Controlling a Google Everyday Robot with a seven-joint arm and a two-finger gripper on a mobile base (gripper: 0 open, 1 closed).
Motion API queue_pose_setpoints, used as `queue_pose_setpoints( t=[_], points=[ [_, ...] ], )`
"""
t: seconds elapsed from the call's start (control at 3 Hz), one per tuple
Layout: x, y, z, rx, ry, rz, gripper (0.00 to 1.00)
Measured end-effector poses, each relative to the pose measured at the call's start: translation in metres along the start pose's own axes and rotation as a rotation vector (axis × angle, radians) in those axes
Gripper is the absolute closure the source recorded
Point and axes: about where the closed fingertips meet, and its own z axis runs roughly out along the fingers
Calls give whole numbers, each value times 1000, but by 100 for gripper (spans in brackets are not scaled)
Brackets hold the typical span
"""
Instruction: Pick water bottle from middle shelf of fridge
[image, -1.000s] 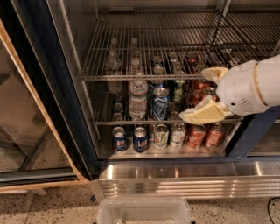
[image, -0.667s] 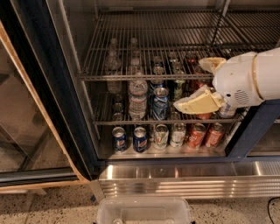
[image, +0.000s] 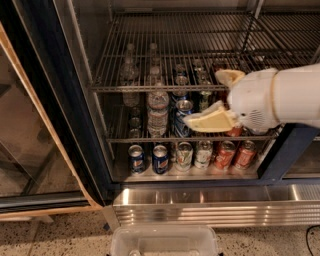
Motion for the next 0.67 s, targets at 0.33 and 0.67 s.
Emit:
queue_pose_setpoints(
  t=[0.33, 0.67],
  points=[
    [-2, 21, 46, 11, -141, 42, 0],
    [-16, 20, 87, 51, -299, 111, 0]
  ],
)
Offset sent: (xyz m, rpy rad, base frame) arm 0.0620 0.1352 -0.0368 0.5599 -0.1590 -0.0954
